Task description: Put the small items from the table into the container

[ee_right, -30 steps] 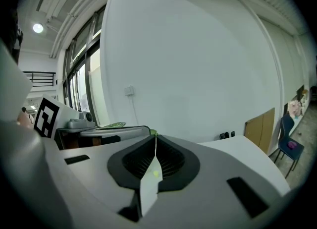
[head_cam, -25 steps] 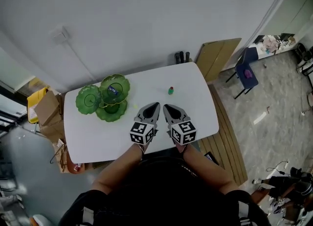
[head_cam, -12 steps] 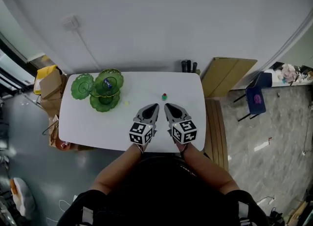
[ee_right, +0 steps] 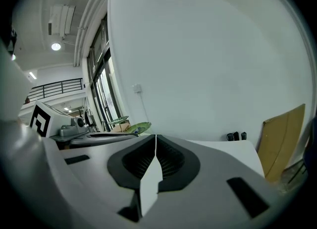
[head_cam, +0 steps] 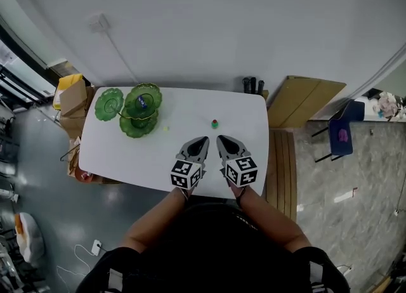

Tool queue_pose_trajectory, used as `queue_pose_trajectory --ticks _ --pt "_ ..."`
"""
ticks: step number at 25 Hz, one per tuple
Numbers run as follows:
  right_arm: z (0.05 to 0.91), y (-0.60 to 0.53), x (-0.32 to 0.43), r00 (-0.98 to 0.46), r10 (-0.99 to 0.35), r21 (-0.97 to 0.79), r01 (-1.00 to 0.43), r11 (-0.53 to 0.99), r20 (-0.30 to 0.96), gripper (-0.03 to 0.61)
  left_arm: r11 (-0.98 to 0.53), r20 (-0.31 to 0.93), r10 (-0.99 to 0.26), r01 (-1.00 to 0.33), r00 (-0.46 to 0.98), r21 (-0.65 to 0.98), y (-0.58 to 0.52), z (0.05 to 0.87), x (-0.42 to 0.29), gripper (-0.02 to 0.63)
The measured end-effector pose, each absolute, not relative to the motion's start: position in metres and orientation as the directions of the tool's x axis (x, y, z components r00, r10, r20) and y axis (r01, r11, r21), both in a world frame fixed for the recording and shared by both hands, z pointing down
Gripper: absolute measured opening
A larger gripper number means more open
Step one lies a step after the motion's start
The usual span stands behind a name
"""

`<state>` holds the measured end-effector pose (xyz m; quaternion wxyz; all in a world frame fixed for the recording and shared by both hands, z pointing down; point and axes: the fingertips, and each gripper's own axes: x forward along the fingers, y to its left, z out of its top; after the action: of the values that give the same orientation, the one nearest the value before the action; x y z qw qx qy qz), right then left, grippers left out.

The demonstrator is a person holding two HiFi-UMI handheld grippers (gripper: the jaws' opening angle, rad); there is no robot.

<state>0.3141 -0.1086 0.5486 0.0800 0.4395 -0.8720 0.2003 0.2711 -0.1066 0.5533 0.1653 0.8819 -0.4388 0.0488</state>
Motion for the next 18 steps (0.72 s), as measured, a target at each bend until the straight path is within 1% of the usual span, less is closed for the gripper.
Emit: queue_pose_trajectory --ticks 7,18 --pt "0.556 -0.121 0.330 -0.580 -0.738 -0.273 -0.814 0.513 0.344 0.018 -0.560 0.248 -0.744 -0.782 0.620 0.274 -0.124 0.562 0.284 0.008" --pt "0.584 -0.157 0.330 -0.558 -0.734 -0.297 -0.829 0.473 0.387 0.020 -0.568 0.295 -0.711 -0.768 0.639 0.296 -0.156 0.588 0.283 0.008"
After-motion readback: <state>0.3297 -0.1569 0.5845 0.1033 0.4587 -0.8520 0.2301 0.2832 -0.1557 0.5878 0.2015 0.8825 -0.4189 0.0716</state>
